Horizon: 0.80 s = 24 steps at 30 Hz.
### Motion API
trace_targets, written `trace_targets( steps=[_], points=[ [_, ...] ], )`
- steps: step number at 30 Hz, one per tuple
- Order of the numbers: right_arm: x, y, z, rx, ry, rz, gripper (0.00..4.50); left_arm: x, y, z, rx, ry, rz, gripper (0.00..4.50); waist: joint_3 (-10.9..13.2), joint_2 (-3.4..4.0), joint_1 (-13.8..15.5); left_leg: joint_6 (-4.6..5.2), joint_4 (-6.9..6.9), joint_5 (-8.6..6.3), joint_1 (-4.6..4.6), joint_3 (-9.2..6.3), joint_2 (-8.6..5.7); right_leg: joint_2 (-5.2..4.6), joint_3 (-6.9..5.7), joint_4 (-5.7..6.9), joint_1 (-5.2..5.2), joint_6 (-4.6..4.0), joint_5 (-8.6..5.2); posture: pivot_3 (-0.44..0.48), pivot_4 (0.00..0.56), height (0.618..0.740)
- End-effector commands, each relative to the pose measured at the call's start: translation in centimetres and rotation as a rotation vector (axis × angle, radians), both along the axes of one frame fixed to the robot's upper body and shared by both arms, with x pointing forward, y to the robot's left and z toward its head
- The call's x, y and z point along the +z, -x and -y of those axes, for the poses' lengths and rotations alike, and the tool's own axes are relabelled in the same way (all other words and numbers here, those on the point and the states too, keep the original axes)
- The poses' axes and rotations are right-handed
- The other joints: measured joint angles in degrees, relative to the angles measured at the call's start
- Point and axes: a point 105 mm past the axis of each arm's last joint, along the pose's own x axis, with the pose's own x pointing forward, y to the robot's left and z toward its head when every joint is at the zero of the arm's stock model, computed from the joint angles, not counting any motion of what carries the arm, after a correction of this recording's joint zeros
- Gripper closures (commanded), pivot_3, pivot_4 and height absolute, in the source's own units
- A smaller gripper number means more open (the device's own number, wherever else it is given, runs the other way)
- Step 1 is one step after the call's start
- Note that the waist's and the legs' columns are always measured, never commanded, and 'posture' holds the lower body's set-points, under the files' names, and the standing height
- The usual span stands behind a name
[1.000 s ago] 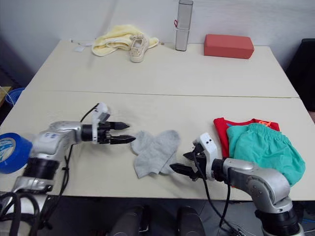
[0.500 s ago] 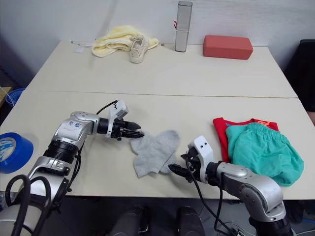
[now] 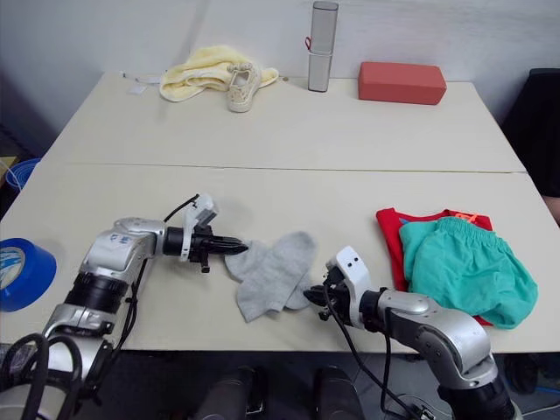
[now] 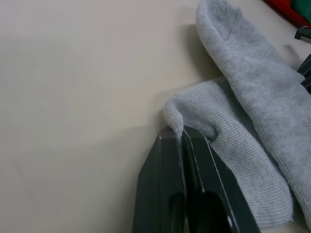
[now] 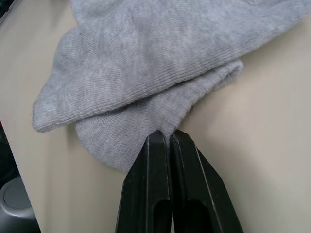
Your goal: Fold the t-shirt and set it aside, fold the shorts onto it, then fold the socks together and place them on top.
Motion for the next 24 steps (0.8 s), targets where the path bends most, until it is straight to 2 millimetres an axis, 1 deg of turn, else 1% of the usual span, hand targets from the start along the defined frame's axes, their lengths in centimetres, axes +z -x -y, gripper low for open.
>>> trace_targets(
  steps=[1,4,8,11,13,14,16,18,19,20,22,24],
  points=[
    [0.2,-0.7,1.2,0.014,0.041,0.010,4.48,0.5,1.4,-0.1,0.033,0.013,-0.004,4.50,0.01,0.03,-0.10,0.00,0.00,0.00,0.00,0.00,0.00,-0.01,0.00,0.00,0.00,0.00,0.00,0.000,0.150,0.740],
    [0.5,-1.4,1.7,0.025,0.065,0.020,4.48,0.6,3.2,0.6,0.035,0.038,-0.023,4.50,0.02,0.04,-0.28,0.00,-0.02,0.00,-0.01,-0.02,-0.01,-0.02,0.00,-0.01,0.00,0.00,0.00,0.000,0.150,0.740],
    [0.7,-2.5,2.3,0.023,0.084,0.032,4.48,0.2,4.0,0.3,0.136,0.021,0.019,4.50,0.03,0.05,-0.31,0.00,-0.01,-0.01,-0.01,-0.05,-0.01,-0.03,-0.01,-0.04,0.05,0.00,0.00,0.000,0.150,0.740],
    [0.9,-2.6,2.7,0.023,0.070,0.006,4.48,0.1,4.5,0.1,0.172,0.031,0.025,4.50,0.03,0.06,-0.28,-0.02,-0.01,0.00,0.00,-0.08,-0.01,-0.03,-0.04,-0.04,0.07,0.00,0.00,0.000,0.150,0.740],
    [1.0,-1.9,2.7,0.046,0.034,-0.059,4.05,0.1,4.8,-0.2,0.187,0.040,0.026,4.50,0.04,0.07,-0.25,-0.02,-0.02,0.00,0.00,-0.08,-0.01,-0.03,-0.04,-0.05,0.07,0.00,0.00,0.000,0.150,0.740],
    [1.1,-1.8,2.6,0.050,0.023,-0.062,3.86,0.1,4.7,-0.5,0.201,0.037,0.034,4.28,0.04,0.07,-0.20,-0.03,-0.02,0.00,0.00,-0.08,-0.01,-0.03,-0.05,-0.05,0.06,0.00,0.00,0.000,0.150,0.740],
    [1.3,-1.8,2.7,0.055,0.020,-0.053,3.22,0.2,4.5,-0.9,0.216,0.028,0.051,3.85,0.04,0.07,-0.15,-0.04,-0.02,-0.01,0.01,-0.10,-0.01,-0.03,-0.06,-0.08,0.09,0.00,0.00,0.000,0.150,0.740],
    [1.5,-1.5,2.9,0.067,0.009,-0.066,2.55,0.6,4.3,-1.3,0.223,0.033,0.067,3.25,0.04,0.07,-0.15,-0.04,-0.02,-0.01,0.01,-0.10,-0.01,-0.03,-0.07,-0.09,0.10,0.00,0.00,0.000,0.150,0.740],
    [1.6,-1.3,3.0,0.071,0.004,-0.072,2.30,0.8,4.2,-1.4,0.226,0.036,0.072,3.02,0.05,0.09,-0.15,-0.05,-0.02,-0.02,0.00,-0.10,-0.01,-0.03,-0.06,-0.10,0.09,0.00,0.00,0.000,0.150,0.740],
    [1.8,-1.3,3.3,0.068,0.001,-0.071,1.88,1.0,4.0,-1.8,0.244,0.033,0.086,2.64,0.06,0.09,-0.11,-0.08,-0.02,-0.04,0.00,-0.09,-0.01,-0.04,-0.06,-0.10,0.10,0.00,0.00,0.000,0.150,0.740],
    [2.4,-0.9,3.9,0.091,-0.004,-0.077,1.20,1.5,3.7,-2.7,0.270,0.019,0.118,2.01,0.07,0.11,0.11,-0.16,-0.02,-0.09,0.00,-0.11,-0.01,-0.04,-0.07,-0.12,0.10,0.00,0.00,0.000,0.150,0.740],
    [3.3,-1.0,4.5,0.106,-0.022,-0.062,0.56,2.3,3.6,-3.9,0.309,0.028,0.112,1.40,0.09,0.13,0.33,-0.14,-0.01,-0.10,-0.01,-0.10,-0.02,-0.05,-0.06,-0.14,0.08,0.00,0.00,0.000,0.150,0.740]
  ],
)
